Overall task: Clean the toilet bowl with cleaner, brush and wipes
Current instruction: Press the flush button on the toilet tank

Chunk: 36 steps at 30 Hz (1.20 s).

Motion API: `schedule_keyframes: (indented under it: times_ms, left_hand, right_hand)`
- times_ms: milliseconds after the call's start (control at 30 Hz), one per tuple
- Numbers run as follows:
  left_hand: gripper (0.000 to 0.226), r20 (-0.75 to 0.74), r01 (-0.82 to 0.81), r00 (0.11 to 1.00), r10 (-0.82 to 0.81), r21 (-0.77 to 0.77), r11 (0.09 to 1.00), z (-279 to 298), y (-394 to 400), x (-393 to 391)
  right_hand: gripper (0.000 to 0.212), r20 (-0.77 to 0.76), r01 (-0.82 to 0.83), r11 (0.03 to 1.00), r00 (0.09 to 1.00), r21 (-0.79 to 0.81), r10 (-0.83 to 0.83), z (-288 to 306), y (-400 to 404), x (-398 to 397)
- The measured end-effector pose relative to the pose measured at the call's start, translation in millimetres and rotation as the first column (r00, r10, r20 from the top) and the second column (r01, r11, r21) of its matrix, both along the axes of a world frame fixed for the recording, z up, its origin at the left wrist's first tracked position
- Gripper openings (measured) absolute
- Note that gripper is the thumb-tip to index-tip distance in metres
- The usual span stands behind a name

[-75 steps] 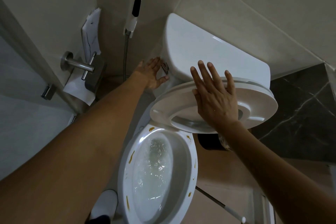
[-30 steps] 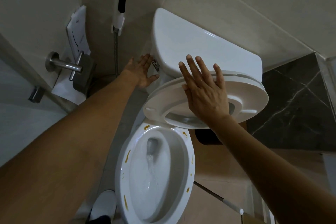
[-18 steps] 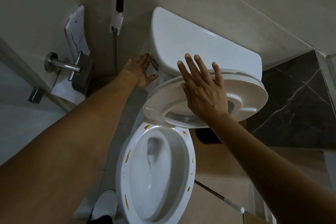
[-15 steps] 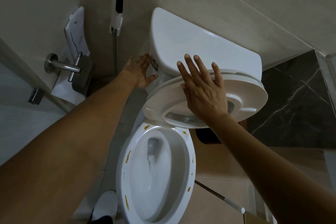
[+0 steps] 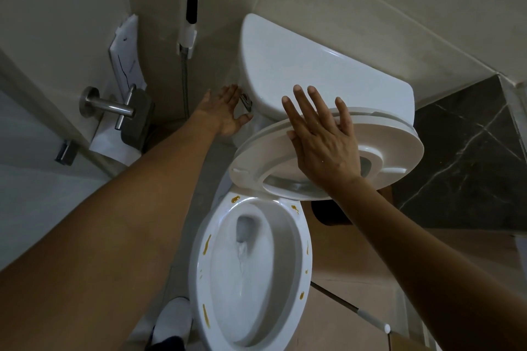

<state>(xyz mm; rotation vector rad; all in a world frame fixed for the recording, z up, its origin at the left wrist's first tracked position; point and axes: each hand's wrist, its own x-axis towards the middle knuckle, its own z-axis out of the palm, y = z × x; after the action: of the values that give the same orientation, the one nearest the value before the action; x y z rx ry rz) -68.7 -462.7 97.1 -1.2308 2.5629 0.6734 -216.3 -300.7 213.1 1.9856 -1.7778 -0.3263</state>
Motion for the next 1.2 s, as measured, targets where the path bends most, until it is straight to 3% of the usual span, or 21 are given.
schedule_keyframes:
  times_ms: [200, 367, 700, 967, 1200]
  left_hand:
    - [0.076, -0.015, -0.091, 0.996, 0.092, 0.055, 0.994, 3, 16, 20]
    - [0.076, 0.022, -0.103, 0.994, 0.103, 0.019, 0.994, 18, 31, 46]
    - [0.072, 0.101, -0.138, 0.984, 0.147, -0.087, 0.987, 108, 71, 81]
    - [0.072, 0.101, -0.208, 0.969, 0.226, -0.167, 0.964, 195, 110, 85]
    - [0.071, 0.046, -0.314, 0.943, 0.331, -0.213, 0.925, 231, 184, 78]
  right_hand:
    - [0.052, 0.065, 0.025, 1.000, 0.998, 0.012, -0.026, 3, 1, 6]
    - [0.054, 0.101, 0.144, 0.981, 0.982, 0.128, -0.157, 15, 0, 18]
    - [0.059, 0.303, 0.282, 0.909, 0.876, 0.308, -0.374, 68, 8, 39]
    - [0.059, 0.433, 0.307, 0.896, 0.793, 0.322, -0.428, 110, 43, 24]
    - [0.059, 0.539, 0.220, 0.907, 0.745, 0.358, -0.393, 128, 91, -6]
